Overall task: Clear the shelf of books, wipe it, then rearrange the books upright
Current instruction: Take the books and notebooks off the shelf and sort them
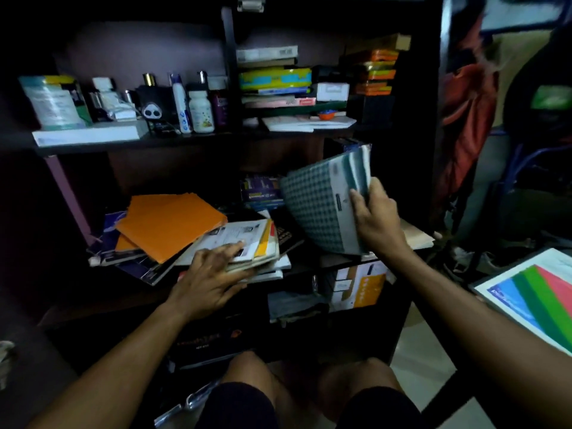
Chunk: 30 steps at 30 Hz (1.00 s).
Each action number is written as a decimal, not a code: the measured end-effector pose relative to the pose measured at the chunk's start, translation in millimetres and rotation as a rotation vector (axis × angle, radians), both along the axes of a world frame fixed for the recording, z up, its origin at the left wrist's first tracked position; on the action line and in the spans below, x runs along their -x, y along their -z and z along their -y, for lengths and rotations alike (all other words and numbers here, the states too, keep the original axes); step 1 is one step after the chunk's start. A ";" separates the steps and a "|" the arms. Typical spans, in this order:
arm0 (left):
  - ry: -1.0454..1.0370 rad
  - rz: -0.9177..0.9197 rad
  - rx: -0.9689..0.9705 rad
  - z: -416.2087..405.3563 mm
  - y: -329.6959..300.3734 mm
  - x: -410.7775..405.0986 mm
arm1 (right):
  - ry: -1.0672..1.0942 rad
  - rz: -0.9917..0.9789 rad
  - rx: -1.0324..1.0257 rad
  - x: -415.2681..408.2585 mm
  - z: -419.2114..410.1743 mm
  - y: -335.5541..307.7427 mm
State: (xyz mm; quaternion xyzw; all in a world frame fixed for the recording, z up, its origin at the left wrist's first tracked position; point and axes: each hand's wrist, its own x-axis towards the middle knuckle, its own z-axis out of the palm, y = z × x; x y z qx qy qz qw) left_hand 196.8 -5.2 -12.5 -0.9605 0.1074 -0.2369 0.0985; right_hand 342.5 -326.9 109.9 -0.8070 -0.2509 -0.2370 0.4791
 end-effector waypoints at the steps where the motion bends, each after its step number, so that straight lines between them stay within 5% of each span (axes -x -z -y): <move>1: -0.004 -0.035 0.022 1.0 -0.8 0.7 | 0.026 -0.021 -0.104 8.2 10.8 -9.1; 5: 0.011 0.000 0.308 41.5 -16.7 4.0 | 0.160 -0.232 -0.601 33.5 59.8 -4.2; 8: 0.064 0.134 1.062 141.6 -45.2 2.2 | 0.173 -0.404 -1.050 72.7 103.6 12.5; 10: 0.107 -0.175 1.741 220.4 -70.6 2.6 | 0.211 -0.463 -1.197 104.4 121.6 19.4; 12: 0.204 -0.545 2.072 295.3 -87.7 2.8 | 0.259 -0.417 -1.211 130.4 141.5 29.6; 17: 0.445 -0.556 2.213 390.7 -102.9 -25.1 | 0.263 -0.391 -1.100 153.8 217.9 14.6; 21: 0.565 -0.748 2.113 414.0 -124.3 -46.8 | -0.101 -0.748 -1.053 162.3 314.1 -15.4; 24: 0.554 -0.739 1.998 437.3 -137.9 -55.4 | -0.116 -0.838 -0.978 166.2 354.8 -16.3; 28: 0.347 -0.603 1.890 469.1 -139.3 -71.6 | -0.036 -0.719 -1.022 159.9 373.3 -5.0; 30: 0.400 -0.692 1.838 482.2 -139.0 -69.5 | -0.019 -0.617 -1.059 154.0 379.8 -2.3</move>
